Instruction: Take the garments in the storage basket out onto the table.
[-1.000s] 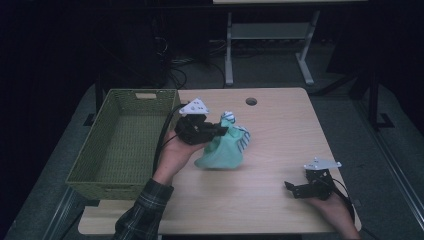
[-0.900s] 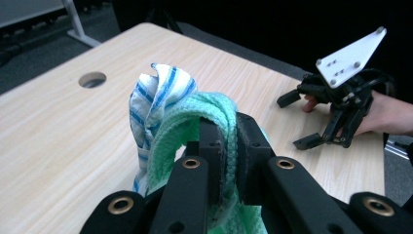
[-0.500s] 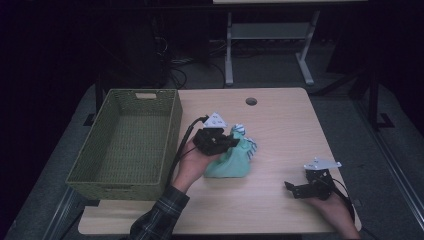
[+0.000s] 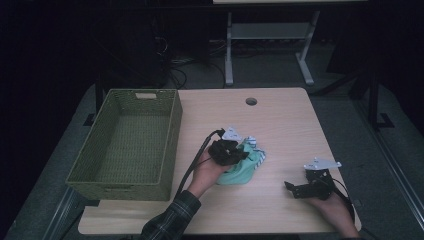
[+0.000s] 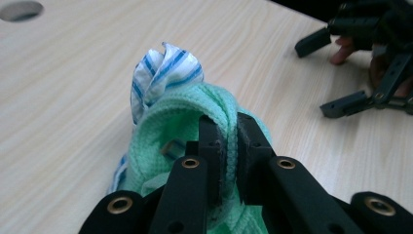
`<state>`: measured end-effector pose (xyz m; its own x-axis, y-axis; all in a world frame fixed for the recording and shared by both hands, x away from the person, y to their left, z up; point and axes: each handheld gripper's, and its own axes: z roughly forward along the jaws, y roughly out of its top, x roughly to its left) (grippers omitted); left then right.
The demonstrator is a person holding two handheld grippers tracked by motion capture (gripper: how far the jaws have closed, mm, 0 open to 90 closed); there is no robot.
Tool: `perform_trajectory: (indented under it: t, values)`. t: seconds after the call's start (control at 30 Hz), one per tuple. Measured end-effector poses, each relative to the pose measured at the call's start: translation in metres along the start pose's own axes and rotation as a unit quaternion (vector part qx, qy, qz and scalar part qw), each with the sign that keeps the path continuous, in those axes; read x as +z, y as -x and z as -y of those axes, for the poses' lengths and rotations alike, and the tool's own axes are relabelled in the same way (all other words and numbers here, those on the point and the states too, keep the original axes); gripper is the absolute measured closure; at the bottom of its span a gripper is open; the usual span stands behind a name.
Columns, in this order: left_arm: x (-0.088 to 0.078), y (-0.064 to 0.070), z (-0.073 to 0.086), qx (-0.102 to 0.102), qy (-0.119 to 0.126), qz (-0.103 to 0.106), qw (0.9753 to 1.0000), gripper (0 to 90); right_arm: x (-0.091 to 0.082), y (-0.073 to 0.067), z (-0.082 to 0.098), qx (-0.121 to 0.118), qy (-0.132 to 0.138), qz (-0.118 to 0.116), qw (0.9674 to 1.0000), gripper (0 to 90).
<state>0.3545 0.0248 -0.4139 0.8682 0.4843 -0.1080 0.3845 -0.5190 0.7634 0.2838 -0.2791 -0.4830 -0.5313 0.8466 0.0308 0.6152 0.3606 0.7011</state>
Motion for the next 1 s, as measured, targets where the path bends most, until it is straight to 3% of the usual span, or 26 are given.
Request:
perform_trajectory:
  t: [0.27,0.43,0.6,0.77,0.87,1.0]
  values:
    - [0.025,0.007,0.006,0.005,-0.015,0.013,0.9998,80.6,0.0,0.0,0.0,0.0,0.0,0.0,1.0,2.1]
    - [0.029,0.006,0.01,0.007,-0.02,0.02,0.9996,72.3,0.0,0.0,0.0,0.0,-0.001,0.0,1.0,2.1]
    - [0.01,0.003,0.005,0.01,-0.005,0.017,0.9998,56.9,0.0,0.0,0.0,0.0,-0.001,0.0,1.0,2.1]
    - [-0.015,-0.004,0.007,0.013,0.007,0.01,0.9998,54.1,0.0,0.0,0.0,0.0,0.0,0.0,1.0,2.0]
    - [-0.028,-0.009,0.014,0.008,0.017,-0.004,0.9998,57.7,0.0,0.0,0.0,0.001,-0.001,-0.001,1.0,2.0]
    - [-0.042,-0.017,0.026,-0.004,0.02,-0.008,0.9998,73.8,0.0,0.0,0.0,-0.002,0.001,0.0,1.0,2.0]
